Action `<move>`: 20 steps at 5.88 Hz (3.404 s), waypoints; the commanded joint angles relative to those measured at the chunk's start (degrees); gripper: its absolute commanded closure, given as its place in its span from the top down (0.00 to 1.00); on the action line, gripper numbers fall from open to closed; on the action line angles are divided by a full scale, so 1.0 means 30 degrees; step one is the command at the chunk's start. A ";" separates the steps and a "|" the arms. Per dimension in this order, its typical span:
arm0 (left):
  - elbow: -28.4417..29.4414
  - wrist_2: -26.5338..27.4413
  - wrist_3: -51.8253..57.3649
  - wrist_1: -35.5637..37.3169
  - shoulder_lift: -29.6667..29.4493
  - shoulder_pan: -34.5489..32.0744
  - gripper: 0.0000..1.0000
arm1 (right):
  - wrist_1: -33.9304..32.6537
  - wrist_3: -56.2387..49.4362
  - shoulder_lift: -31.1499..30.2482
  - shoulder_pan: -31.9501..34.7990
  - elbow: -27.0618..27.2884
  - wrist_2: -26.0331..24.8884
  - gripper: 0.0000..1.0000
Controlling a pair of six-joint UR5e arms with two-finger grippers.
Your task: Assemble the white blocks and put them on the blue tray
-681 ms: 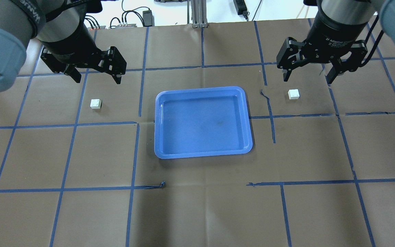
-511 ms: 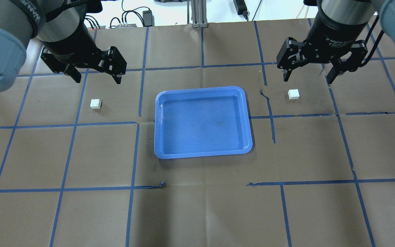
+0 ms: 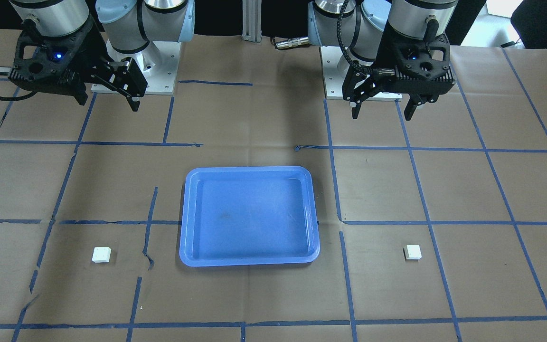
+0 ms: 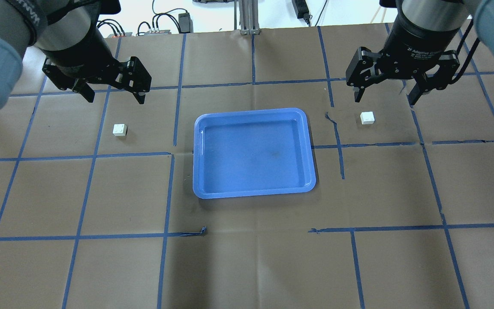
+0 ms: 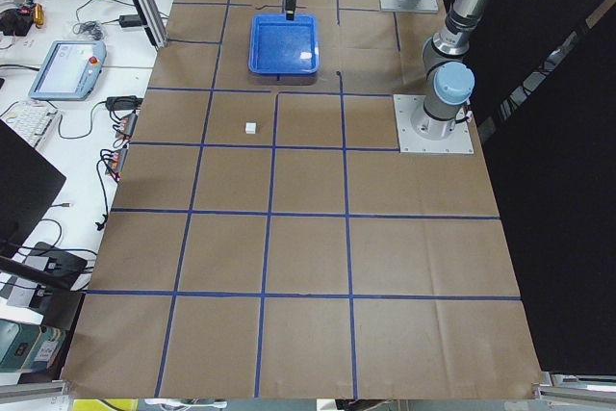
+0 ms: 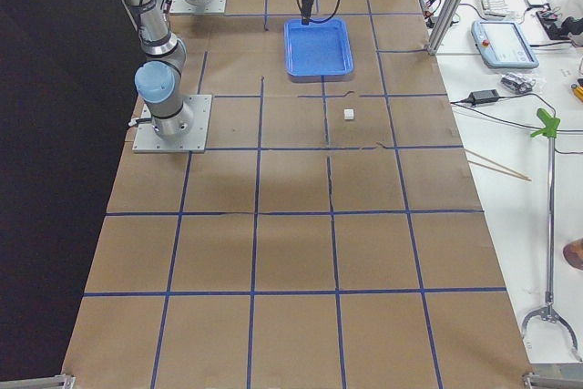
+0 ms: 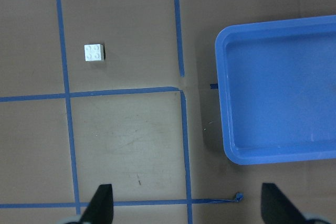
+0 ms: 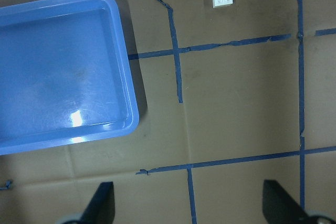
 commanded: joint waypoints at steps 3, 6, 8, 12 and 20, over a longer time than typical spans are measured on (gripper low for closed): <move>-0.0089 0.0090 0.1765 0.1761 -0.5011 0.3110 0.99 | 0.0029 -0.1978 0.0058 -0.0059 0.0007 -0.0006 1.00; -0.0845 -0.0027 0.4739 0.7467 -0.8530 0.3466 0.99 | -0.0146 -1.2960 0.0058 -0.0730 -0.0051 -0.0064 1.00; -0.1815 -0.0055 0.4914 1.0733 -1.0058 0.3843 0.96 | -0.0235 -2.3794 0.0117 -0.2771 -0.0022 0.0051 1.00; -0.2551 -0.0056 0.5296 1.2178 -1.0766 0.3934 0.78 | -0.1897 -3.9977 0.2688 -0.5945 -0.0139 0.3086 1.00; -0.2142 -0.0086 1.6561 1.2323 -0.8715 -0.3691 0.00 | -0.8074 -4.2045 1.0278 -0.8057 0.1845 0.9718 1.00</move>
